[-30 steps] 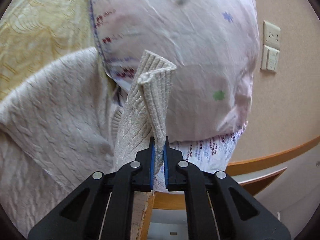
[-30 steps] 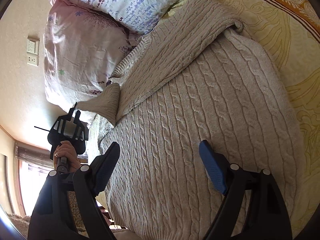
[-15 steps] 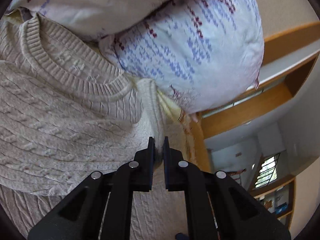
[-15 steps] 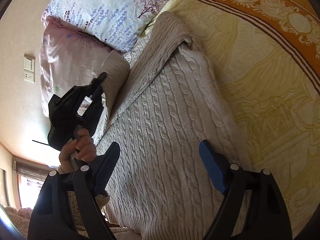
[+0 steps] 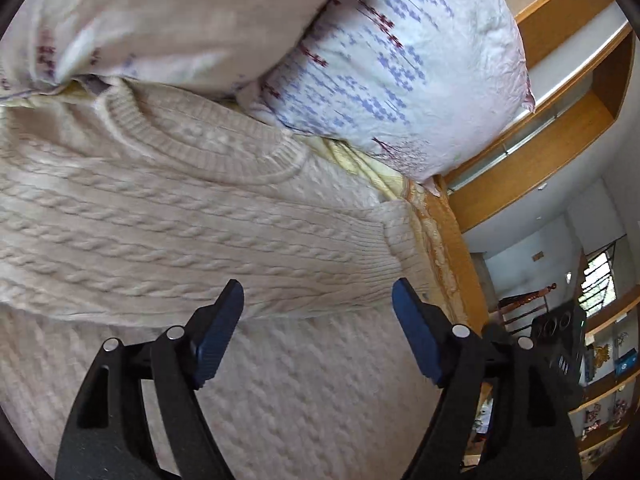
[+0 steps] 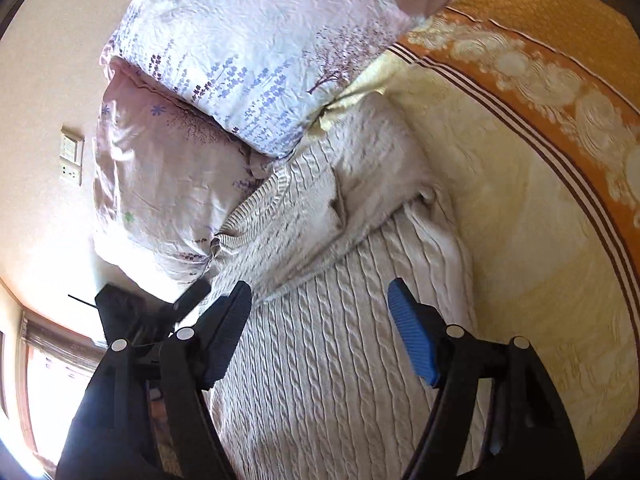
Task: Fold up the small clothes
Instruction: 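Open the left tool to release the sleeve and move both tools to the hem, then grasp the sweater hem with both tools and lift it, then fold the held hem up toward the collar with both tools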
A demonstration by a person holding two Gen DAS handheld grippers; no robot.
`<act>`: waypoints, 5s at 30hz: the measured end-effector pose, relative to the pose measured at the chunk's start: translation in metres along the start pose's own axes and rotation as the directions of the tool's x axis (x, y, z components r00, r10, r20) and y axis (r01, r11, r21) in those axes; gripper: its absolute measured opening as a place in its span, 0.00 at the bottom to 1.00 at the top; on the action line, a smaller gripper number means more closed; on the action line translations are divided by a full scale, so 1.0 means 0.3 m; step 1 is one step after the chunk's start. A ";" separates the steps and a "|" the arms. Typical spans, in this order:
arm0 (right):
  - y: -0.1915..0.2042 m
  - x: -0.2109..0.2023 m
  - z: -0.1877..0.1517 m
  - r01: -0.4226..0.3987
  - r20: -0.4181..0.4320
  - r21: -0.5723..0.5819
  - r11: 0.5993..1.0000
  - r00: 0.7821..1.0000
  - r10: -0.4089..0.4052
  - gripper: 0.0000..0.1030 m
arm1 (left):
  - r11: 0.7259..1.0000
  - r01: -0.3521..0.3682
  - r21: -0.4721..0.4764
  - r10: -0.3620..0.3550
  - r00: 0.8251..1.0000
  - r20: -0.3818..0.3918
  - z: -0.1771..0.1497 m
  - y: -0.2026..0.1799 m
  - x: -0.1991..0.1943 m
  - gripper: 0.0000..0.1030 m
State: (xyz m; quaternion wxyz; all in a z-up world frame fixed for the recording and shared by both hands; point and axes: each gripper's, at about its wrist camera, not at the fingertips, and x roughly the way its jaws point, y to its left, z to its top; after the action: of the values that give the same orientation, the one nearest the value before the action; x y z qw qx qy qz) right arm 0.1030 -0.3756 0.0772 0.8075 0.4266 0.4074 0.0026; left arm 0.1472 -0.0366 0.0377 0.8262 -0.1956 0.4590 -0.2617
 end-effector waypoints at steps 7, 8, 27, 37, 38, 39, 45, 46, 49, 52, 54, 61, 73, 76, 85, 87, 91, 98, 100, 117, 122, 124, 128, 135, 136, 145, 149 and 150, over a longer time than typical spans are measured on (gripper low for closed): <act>0.050 0.223 0.139 0.134 -0.064 -0.071 0.988 0.988 -0.139 0.59 | 0.946 -0.324 -0.012 0.325 0.943 0.070 -0.145 0.242 -0.329 0.79; 0.041 0.247 0.143 0.142 -0.081 -0.062 0.988 0.986 -0.147 0.55 | 0.938 -0.344 -0.038 0.345 0.936 0.067 -0.175 0.283 -0.369 0.80; -0.072 0.057 0.143 0.144 -0.018 -0.049 0.988 0.989 -0.145 0.74 | 0.935 -0.261 -0.242 0.273 0.962 0.018 -0.413 0.492 -0.549 0.80; -0.281 -0.076 0.010 0.004 -0.175 0.058 0.998 0.984 0.006 0.63 | 0.957 -0.050 -0.285 0.049 0.999 -0.013 -0.438 0.504 -0.544 0.80; -0.280 -0.071 -0.014 -0.019 -0.200 0.054 0.998 0.979 0.030 0.60 | 0.957 -0.031 -0.289 0.028 0.999 -0.017 -0.445 0.499 -0.539 0.79; -0.272 -0.071 -0.036 -0.041 -0.219 0.043 0.998 0.975 0.049 0.59 | 0.957 -0.014 -0.291 0.008 1.000 -0.021 -0.454 0.492 -0.535 0.78; -0.246 -0.078 -0.187 -0.190 -0.354 0.053 0.980 0.915 0.196 0.50 | 0.938 0.102 -0.332 -0.116 0.993 -0.025 -0.544 0.459 -0.516 0.65; -0.242 -0.081 -0.208 -0.213 -0.373 0.063 0.975 0.901 0.221 0.49 | 0.932 0.121 -0.341 -0.136 0.991 -0.019 -0.561 0.455 -0.515 0.64; -0.235 -0.093 -0.258 -0.248 -0.418 0.073 0.966 0.872 0.255 0.44 | 0.926 0.144 -0.350 -0.162 0.987 -0.021 -0.599 0.441 -0.514 0.57; -0.235 -0.109 -0.299 -0.267 -0.442 0.075 0.961 0.855 0.272 0.39 | 0.925 0.156 -0.345 -0.185 0.981 -0.052 -0.611 0.424 -0.506 0.53; -0.226 -0.111 -0.317 -0.280 -0.454 0.073 0.957 0.845 0.282 0.39 | 0.918 0.180 -0.352 -0.216 0.974 -0.068 -0.617 0.412 -0.494 0.51; -0.192 -0.095 -0.350 -0.288 -0.494 0.028 0.957 0.829 0.263 0.35 | 0.926 0.174 -0.335 -0.219 0.970 -0.101 -0.608 0.383 -0.458 0.49; -0.146 -0.111 -0.386 -0.291 -0.445 -0.114 0.950 0.870 0.213 0.07 | 0.947 0.188 -0.259 -0.207 0.977 -0.048 -0.581 0.407 -0.508 0.06; -0.121 -0.121 -0.363 -0.320 -0.406 -0.127 0.939 0.881 0.245 0.07 | 0.943 0.210 -0.257 -0.219 0.976 -0.009 -0.560 0.416 -0.530 0.06; -0.043 -0.166 -0.253 -0.347 -0.145 -0.161 0.924 0.934 0.325 0.07 | 0.933 0.242 -0.265 -0.196 0.962 0.188 -0.471 0.438 -0.611 0.06; -0.039 -0.172 -0.231 -0.360 -0.063 -0.144 0.922 0.933 0.355 0.07 | 0.940 0.227 -0.256 -0.172 0.961 0.218 -0.448 0.434 -0.616 0.06; -0.035 -0.146 -0.187 -0.399 0.025 -0.106 0.911 0.915 0.404 0.07 | 0.929 0.245 -0.278 -0.160 0.942 0.295 -0.404 0.443 -0.619 0.06; -0.026 -0.141 -0.125 -0.430 0.081 -0.100 0.897 0.895 0.438 0.07 | 0.917 0.278 -0.288 -0.162 0.916 0.368 -0.319 0.448 -0.618 0.06; -0.020 -0.131 -0.120 -0.440 0.087 -0.098 0.892 0.890 0.448 0.07 | 0.918 0.280 -0.281 -0.165 0.914 0.370 -0.300 0.444 -0.615 0.06; 0.037 -0.080 -0.025 -0.491 0.103 -0.140 0.860 0.857 0.505 0.07 | 0.921 0.307 -0.241 -0.198 0.899 0.392 -0.156 0.447 -0.587 0.06; 0.035 -0.059 -0.006 -0.491 0.101 -0.135 0.860 0.857 0.505 0.07 | 0.920 0.308 -0.242 -0.198 0.898 0.393 -0.138 0.456 -0.574 0.06; 0.037 -0.051 0.006 -0.493 0.099 -0.136 0.859 0.856 0.507 0.07 | 0.920 0.309 -0.242 -0.197 0.898 0.394 -0.135 0.459 -0.572 0.06; 0.044 -0.034 0.028 -0.496 0.095 -0.143 0.857 0.855 0.510 0.07 | 0.919 0.310 -0.243 -0.197 0.896 0.397 -0.104 0.465 -0.557 0.06; 0.049 0.001 0.072 -0.493 0.091 -0.140 0.859 0.857 0.507 0.07 | 0.925 0.301 -0.233 -0.194 0.899 0.393 -0.031 0.473 -0.525 0.06; 0.050 0.009 0.080 -0.492 0.090 -0.139 0.859 0.858 0.506 0.07 | 0.925 0.299 -0.235 -0.191 0.900 0.392 -0.019 0.476 -0.518 0.06; 0.085 0.099 0.188 -0.467 0.072 -0.155 0.871 0.874 0.481 0.07 | 0.931 0.273 -0.243 -0.164 0.906 0.391 0.120 0.507 -0.433 0.06; 0.101 0.161 0.251 -0.422 0.073 -0.159 0.892 0.896 0.437 0.07 | 0.938 0.251 -0.240 -0.143 0.910 0.390 0.201 0.522 -0.393 0.06; 0.101 0.182 0.267 -0.408 0.071 -0.157 0.900 0.904 0.422 0.07 | 0.940 0.241 -0.241 -0.134 0.911 0.390 0.218 0.527 -0.382 0.06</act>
State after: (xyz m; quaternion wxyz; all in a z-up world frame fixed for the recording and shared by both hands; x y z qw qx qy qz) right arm 0.2026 -0.3920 0.0868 0.8358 0.4463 0.2638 0.1809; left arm 0.1928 0.1633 0.0568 0.8314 -0.4011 0.3077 -0.2306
